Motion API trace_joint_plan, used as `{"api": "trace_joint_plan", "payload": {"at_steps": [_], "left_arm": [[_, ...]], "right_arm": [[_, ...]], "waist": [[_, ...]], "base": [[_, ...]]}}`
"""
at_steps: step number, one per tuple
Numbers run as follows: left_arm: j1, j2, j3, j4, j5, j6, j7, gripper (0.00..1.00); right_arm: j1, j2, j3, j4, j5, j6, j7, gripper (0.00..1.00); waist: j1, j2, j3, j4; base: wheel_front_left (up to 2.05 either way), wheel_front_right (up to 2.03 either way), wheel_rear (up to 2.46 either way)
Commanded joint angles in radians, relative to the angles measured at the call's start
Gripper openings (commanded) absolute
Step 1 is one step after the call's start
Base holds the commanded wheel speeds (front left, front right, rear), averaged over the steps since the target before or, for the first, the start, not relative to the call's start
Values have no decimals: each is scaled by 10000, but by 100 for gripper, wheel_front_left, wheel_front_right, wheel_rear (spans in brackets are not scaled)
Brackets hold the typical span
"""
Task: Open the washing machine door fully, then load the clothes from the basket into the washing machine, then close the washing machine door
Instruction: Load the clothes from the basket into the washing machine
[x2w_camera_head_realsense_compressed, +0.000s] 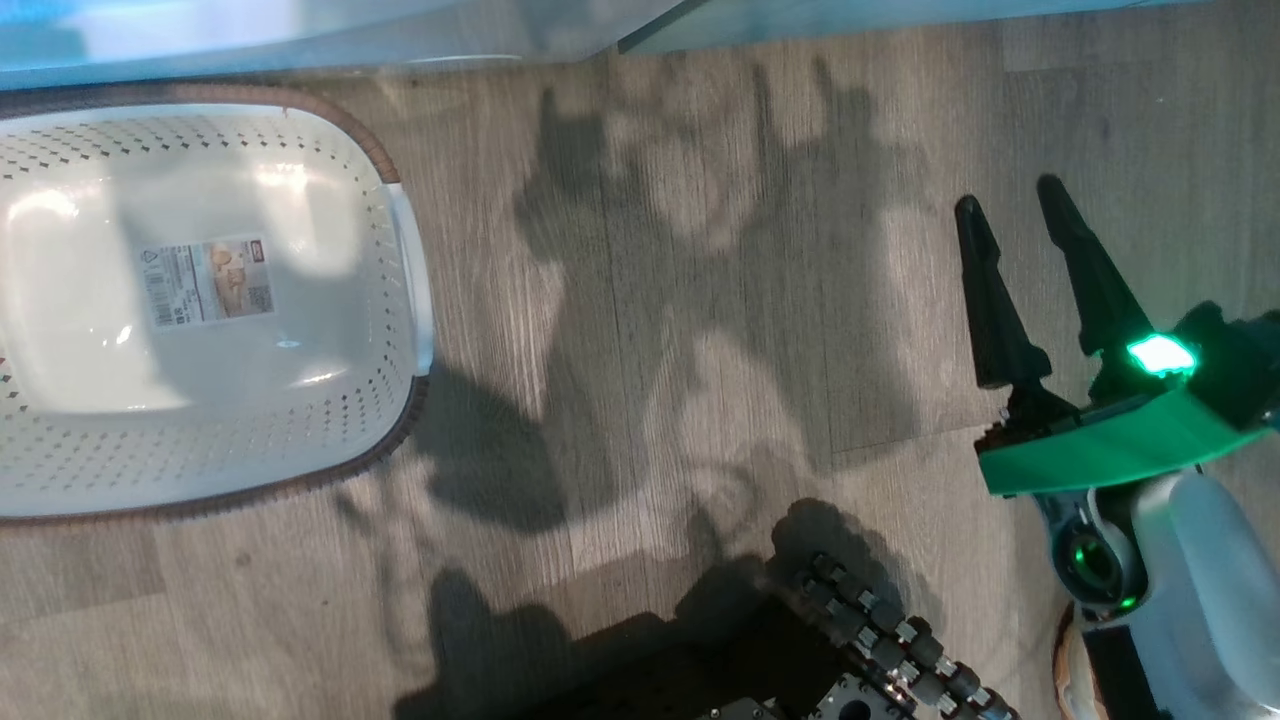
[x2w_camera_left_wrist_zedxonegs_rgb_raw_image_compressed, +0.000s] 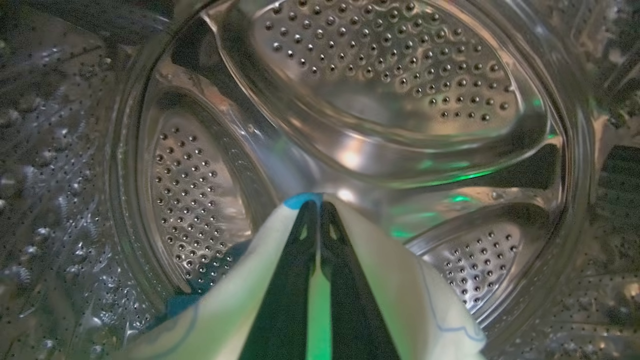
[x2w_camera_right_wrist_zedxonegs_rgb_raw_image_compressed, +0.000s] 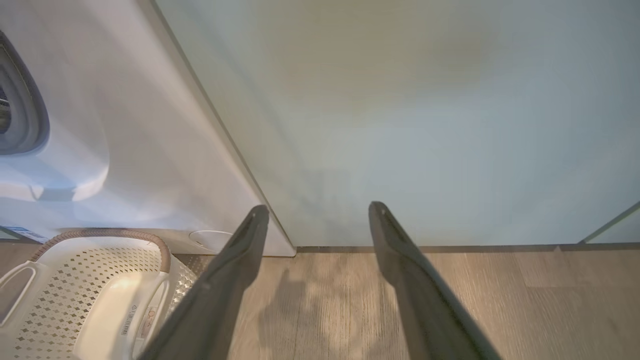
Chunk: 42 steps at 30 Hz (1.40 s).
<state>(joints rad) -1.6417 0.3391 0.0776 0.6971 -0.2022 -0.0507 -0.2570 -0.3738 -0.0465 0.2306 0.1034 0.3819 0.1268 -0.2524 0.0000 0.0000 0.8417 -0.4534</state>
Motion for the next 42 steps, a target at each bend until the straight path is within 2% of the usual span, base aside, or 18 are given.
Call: {"api": "trace_joint_plan", "payload": {"at_steps": [1, 5, 6, 7, 8, 16, 22, 30, 42], "left_arm": [[-76, 264, 121, -427, 175, -43, -47, 0], [76, 219, 367, 62, 383, -57, -47, 0], [80, 195, 442, 267, 389, -41, -47, 24], [77, 167, 471, 491, 400, -72, -47, 55], [76, 162, 432, 744, 464, -114, -47, 100], [-250, -33, -182, 3592, 880, -284, -47, 100], [-265, -249, -529, 4920, 961, -413, -23, 100], [562, -506, -803, 5638, 831, -619, 57, 100], [2376, -765, -973, 5811, 405, -773, 42, 100]], "right_arm": [[89, -38, 149, -234, 91, 39, -94, 100], [85, -38, 201, -212, 137, 39, -94, 100], [89, -38, 200, -207, 144, 39, -94, 100], [94, -38, 187, -203, 147, 39, -94, 100], [102, -38, 173, -199, 145, 39, -94, 100], [227, -38, -3, -150, 9, 39, -94, 100], [285, -38, -113, -127, -124, 39, -94, 100], [532, -37, -282, -32, -382, 39, -94, 100], [1072, -151, -384, 162, -523, 39, -94, 100]], "waist": [[0, 0, 5, 1], [0, 0, -26, -2], [0, 0, -36, -1], [0, 0, -48, 7], [0, 0, -66, 21], [0, 0, -373, 261], [0, 0, -765, 481], [0, 0, -1659, 812], [0, 0, -3063, 1069]], "base": [[0, 0, 0], [0, 0, 0], [0, 0, 0], [0, 0, 0], [0, 0, 0], [0, 0, 0], [0, 0, 0], [0, 0, 0], [0, 0, 0]]}}
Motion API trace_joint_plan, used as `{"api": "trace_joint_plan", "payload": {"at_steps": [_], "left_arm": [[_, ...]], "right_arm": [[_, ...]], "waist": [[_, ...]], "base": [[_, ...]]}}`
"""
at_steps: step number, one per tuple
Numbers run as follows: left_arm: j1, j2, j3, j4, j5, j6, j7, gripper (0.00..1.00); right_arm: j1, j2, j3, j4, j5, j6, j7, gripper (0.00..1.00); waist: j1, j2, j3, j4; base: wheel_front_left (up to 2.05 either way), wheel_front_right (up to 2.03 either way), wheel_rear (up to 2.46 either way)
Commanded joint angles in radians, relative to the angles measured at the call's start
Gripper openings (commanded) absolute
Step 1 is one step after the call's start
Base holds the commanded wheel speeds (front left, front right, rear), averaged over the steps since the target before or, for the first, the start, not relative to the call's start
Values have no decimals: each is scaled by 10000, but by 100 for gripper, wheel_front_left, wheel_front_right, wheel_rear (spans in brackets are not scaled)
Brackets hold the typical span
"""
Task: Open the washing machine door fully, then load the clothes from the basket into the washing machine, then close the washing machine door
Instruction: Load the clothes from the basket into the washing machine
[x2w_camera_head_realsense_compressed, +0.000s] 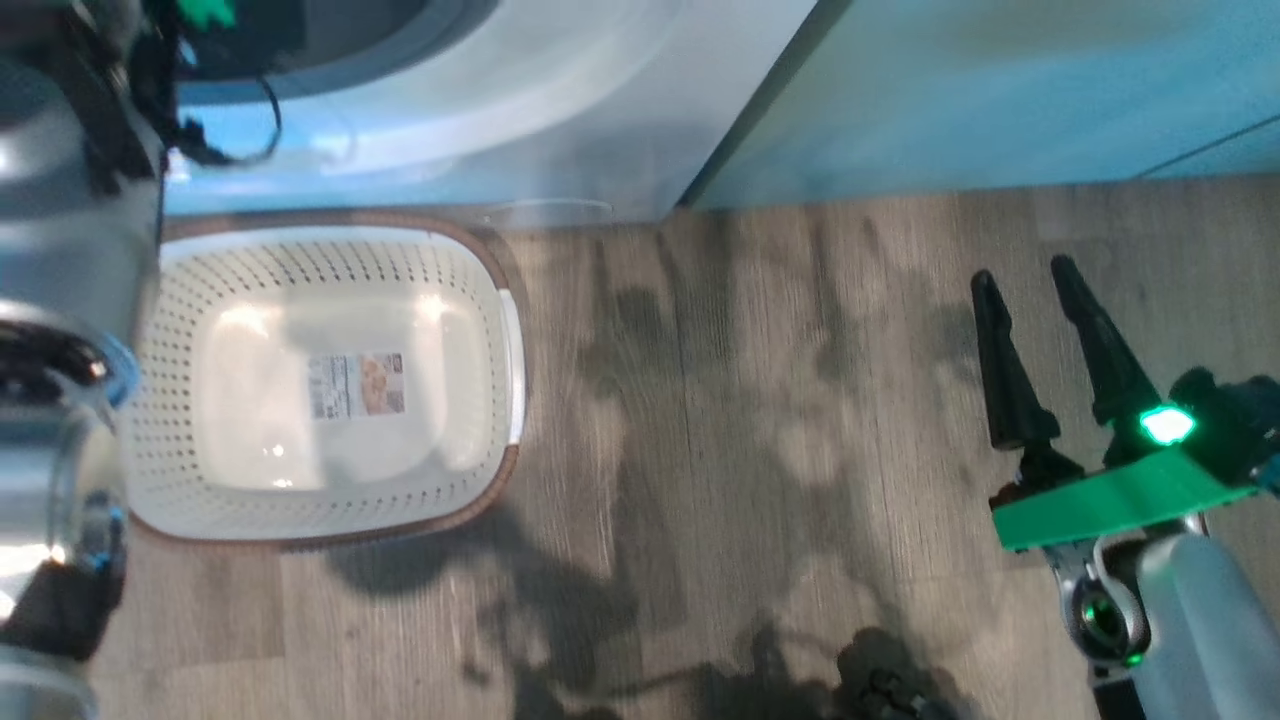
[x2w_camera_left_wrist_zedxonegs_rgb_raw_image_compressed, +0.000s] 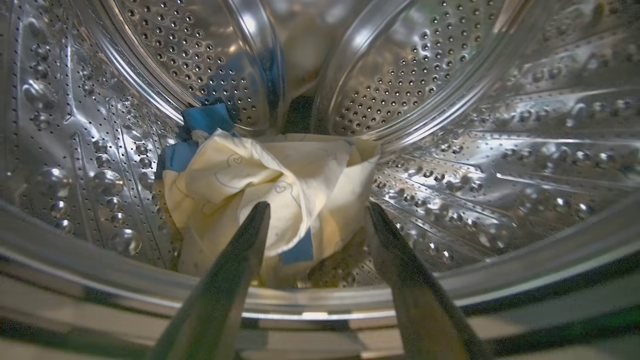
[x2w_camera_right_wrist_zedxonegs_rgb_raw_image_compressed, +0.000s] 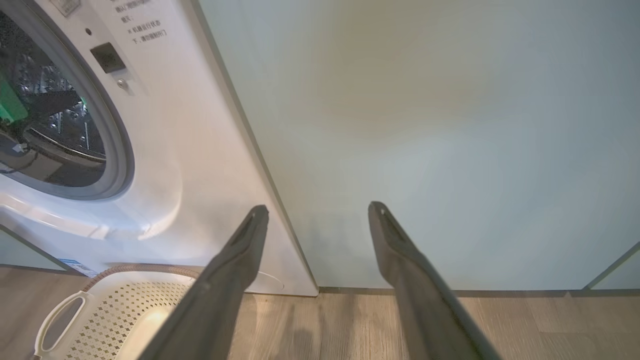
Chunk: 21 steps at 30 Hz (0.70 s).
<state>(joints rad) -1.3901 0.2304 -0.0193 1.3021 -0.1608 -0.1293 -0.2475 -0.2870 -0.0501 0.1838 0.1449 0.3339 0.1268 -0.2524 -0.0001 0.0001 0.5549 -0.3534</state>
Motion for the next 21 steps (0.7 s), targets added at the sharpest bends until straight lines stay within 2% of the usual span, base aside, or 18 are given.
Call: {"api": "trace_joint_plan", "payload": {"at_steps": [1, 6, 12, 16, 21], "left_arm": [[70, 291, -61, -250, -26, 6, -73, 100], [1191, -97, -440, -485, -409, -9, -120, 100], [2490, -279, -1096, -1273, -1210, -11, -138, 100], [3397, -226, -1514, -2129, -1890, -12, -140, 100], [4568, 123, -1788, -3250, -2520, -12, -141, 100]], "right_arm": [[274, -143, 73, -238, -45, 39, -94, 100], [622, -301, -19, -158, -40, 39, -94, 100], [958, -489, -113, -116, -39, 39, -94, 100], [1153, -575, -182, -94, -40, 39, -94, 100], [1419, -640, -237, -81, -48, 39, -94, 100]], "waist": [[1, -1, -343, 93], [1, -1, -1025, 283], [1, -1, -1738, 597], [1, -1, -2139, 831], [1, -1, -2580, 1072]], "base": [[0, 0, 0], [0, 0, 0], [0, 0, 0], [0, 0, 0], [0, 0, 0]]}}
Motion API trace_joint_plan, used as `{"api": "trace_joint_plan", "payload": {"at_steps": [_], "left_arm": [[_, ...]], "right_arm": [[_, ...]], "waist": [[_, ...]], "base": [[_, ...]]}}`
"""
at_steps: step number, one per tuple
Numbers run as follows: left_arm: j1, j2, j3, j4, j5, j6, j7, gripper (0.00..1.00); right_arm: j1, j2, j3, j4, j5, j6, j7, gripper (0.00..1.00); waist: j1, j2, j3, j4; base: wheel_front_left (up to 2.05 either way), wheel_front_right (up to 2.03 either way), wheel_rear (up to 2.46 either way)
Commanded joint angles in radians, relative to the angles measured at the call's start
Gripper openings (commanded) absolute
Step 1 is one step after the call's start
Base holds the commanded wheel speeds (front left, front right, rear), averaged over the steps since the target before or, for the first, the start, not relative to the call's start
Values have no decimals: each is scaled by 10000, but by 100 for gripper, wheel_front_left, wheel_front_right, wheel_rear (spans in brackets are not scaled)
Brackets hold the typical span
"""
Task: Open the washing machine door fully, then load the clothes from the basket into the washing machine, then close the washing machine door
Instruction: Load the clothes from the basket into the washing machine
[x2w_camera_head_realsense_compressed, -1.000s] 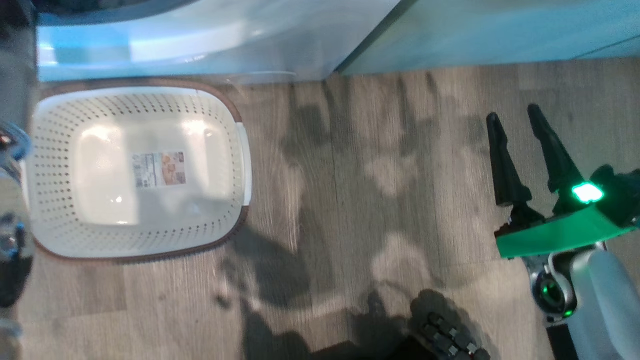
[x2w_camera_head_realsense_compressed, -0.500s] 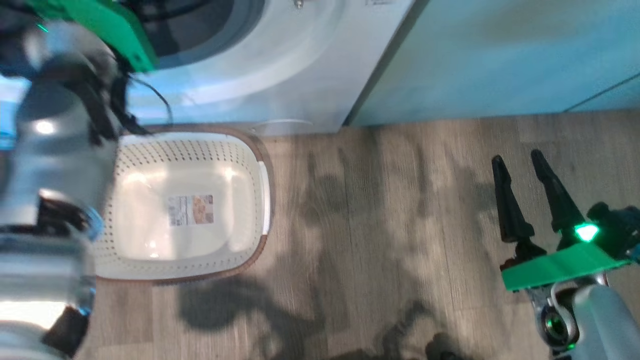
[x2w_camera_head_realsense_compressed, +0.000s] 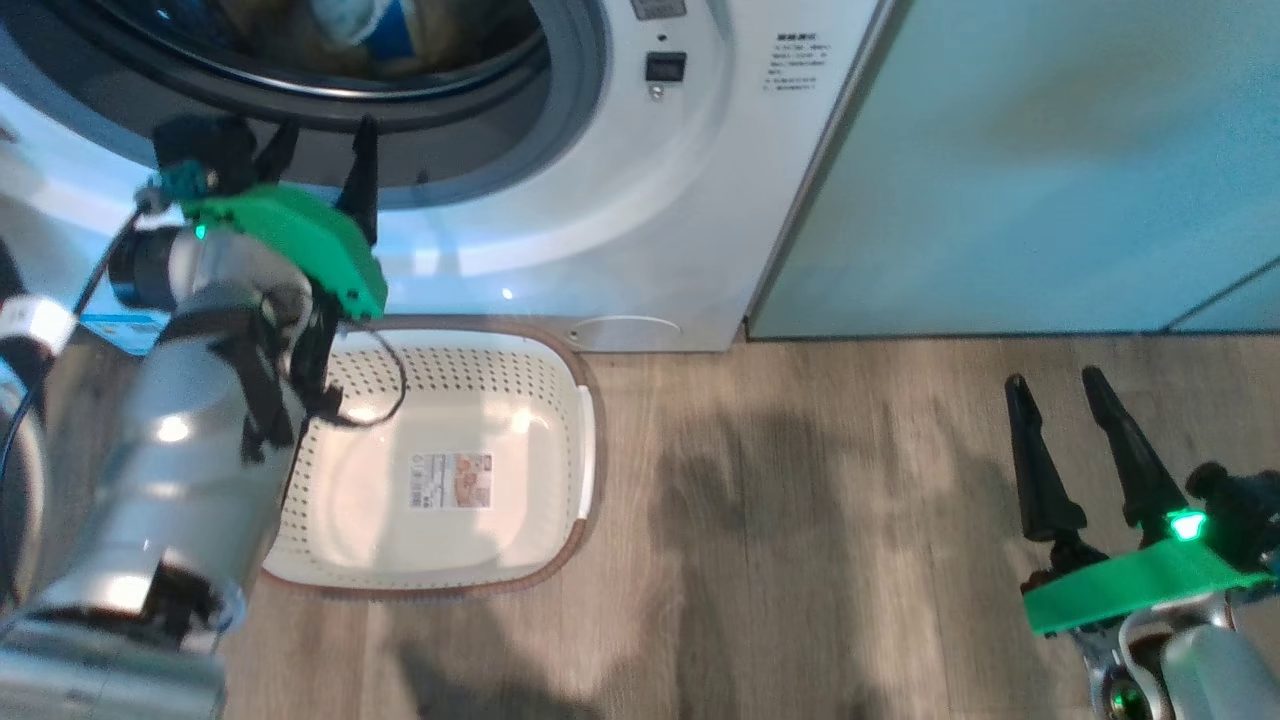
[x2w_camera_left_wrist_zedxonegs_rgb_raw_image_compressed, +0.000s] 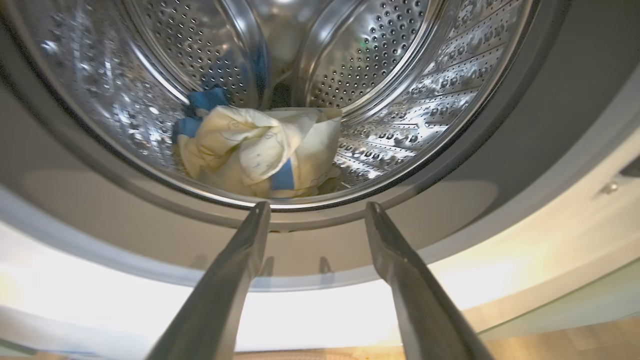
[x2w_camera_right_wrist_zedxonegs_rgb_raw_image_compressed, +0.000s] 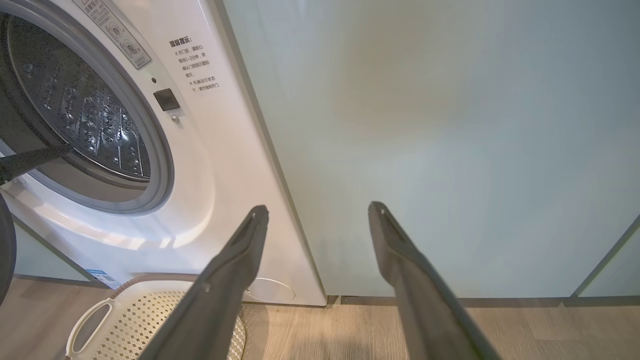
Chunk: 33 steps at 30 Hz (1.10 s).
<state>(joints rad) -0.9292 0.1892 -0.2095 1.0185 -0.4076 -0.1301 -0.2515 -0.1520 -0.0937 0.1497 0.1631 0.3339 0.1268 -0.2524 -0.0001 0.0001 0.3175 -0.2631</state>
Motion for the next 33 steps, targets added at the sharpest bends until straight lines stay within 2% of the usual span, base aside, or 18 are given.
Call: {"api": "trace_joint_plan", "payload": {"at_steps": [1, 10, 23, 33], "left_arm": [[193, 599, 102, -629, -145, -5, -101, 100], [2357, 993, 609, -2787, -595, -5, -102, 100], [5615, 769, 1983, -5531, -334, -5, -102, 100], [7063, 659, 2211, -6597, -233, -5, -103, 100]], "right_arm": [[121, -205, 83, -272, -59, 39, -94, 100], [564, -319, -209, -297, -43, 39, -94, 100], [1329, -345, -401, -329, -43, 39, -94, 100], [1821, -428, -520, -361, -75, 39, -94, 100]], "waist": [[1, -1, -279, 220], [1, -1, -948, 603], [1, -1, -2037, 693], [1, -1, -2749, 713]], "base": [[0, 0, 0], [0, 0, 0], [0, 0, 0], [0, 0, 0]]}}
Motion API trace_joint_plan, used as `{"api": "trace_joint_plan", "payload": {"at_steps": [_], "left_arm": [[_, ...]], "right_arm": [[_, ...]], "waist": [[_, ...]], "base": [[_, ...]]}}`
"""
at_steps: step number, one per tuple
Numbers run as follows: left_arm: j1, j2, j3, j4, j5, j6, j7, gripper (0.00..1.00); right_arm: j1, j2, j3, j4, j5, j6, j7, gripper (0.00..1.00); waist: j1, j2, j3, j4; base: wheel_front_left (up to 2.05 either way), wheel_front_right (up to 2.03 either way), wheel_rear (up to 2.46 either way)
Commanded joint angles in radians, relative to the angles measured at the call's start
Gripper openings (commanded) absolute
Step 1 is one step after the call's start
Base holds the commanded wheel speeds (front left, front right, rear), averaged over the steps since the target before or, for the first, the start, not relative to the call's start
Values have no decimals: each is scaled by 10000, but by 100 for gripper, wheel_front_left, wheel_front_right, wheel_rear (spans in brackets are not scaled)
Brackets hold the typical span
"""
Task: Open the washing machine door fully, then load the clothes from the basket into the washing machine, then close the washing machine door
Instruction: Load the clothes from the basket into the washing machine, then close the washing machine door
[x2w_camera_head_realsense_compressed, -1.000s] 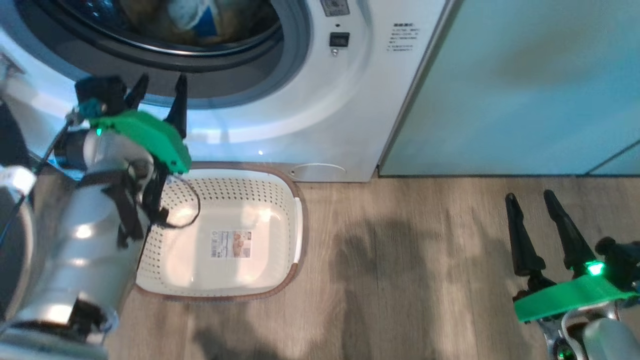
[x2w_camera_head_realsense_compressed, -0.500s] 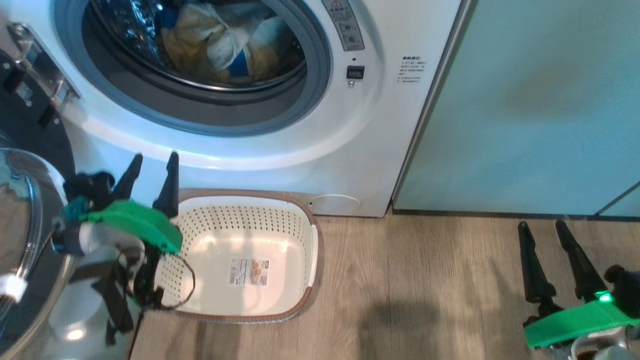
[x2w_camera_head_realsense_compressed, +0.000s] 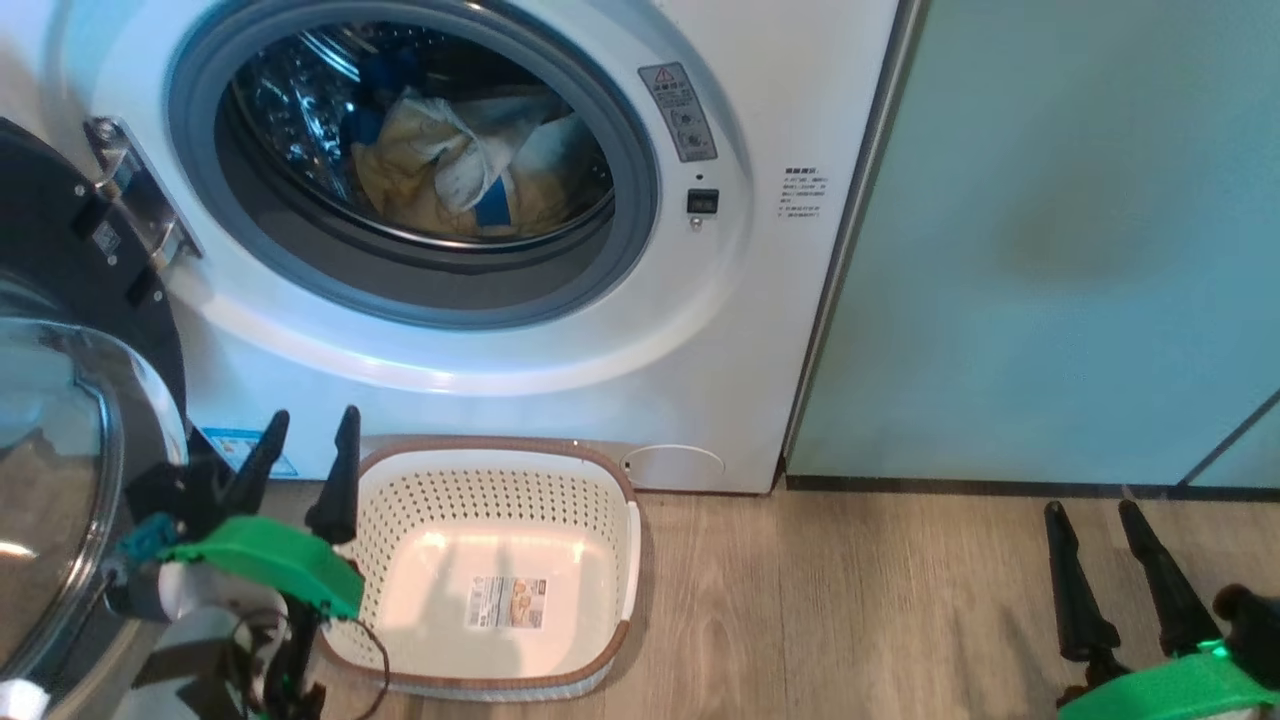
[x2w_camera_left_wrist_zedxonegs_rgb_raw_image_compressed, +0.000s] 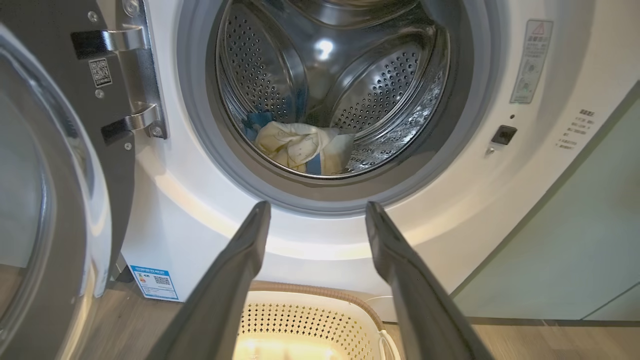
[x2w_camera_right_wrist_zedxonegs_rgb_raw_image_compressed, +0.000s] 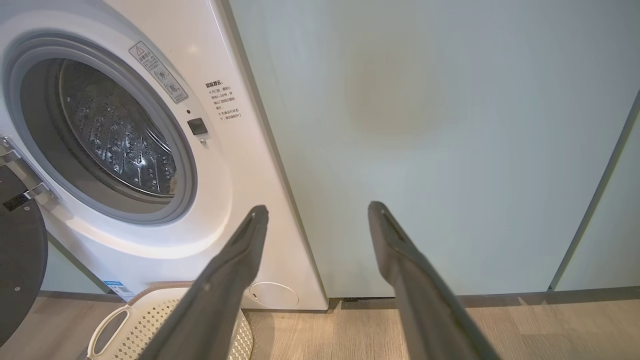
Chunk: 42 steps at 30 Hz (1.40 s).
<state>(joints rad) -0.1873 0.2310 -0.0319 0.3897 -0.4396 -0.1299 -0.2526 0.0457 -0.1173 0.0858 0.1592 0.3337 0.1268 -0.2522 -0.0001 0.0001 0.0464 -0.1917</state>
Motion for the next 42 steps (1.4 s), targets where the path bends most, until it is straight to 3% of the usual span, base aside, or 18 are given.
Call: {"api": "trace_joint_plan", "payload": {"at_steps": [1, 42], "left_arm": [[-247, 242, 390, -380, 121, -7, -91, 100], [616, -26, 675, -688, 233, -8, -91, 100]], "right_arm": [[-127, -196, 114, -323, -74, 39, -96, 100], [234, -222, 3, -352, -42, 39, -96, 100]], "waist": [[1, -1, -93, -4], [1, -1, -555, -69]], "base": [[0, 0, 0], [-4, 4, 0]]}}
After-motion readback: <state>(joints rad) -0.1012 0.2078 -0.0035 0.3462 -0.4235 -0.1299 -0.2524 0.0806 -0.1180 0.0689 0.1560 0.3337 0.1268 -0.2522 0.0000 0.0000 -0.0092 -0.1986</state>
